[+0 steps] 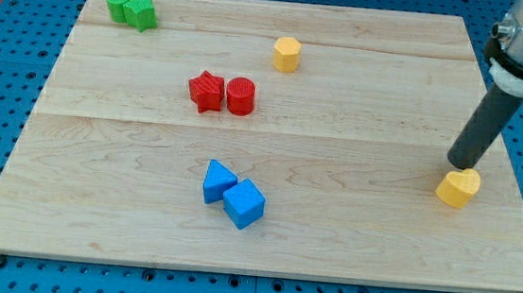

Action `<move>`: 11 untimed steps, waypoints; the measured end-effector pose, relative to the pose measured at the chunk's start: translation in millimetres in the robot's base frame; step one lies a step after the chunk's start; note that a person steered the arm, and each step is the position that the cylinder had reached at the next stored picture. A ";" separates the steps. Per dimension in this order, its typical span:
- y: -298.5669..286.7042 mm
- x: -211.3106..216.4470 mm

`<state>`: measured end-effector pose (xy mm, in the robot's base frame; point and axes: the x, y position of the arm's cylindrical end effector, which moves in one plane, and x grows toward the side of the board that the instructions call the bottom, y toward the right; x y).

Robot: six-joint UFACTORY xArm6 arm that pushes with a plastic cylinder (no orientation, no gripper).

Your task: Place the yellow heart horizontally to the right of the blue blocks

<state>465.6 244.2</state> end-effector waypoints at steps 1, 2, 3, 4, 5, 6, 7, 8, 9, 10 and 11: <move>14.9 35.8; -12.7 67.8; -21.7 69.4; -23.5 69.4; -14.4 63.6; -38.2 31.6; -83.8 26.4; -108.1 3.1; -155.2 0.8; -149.4 35.1; -117.2 43.4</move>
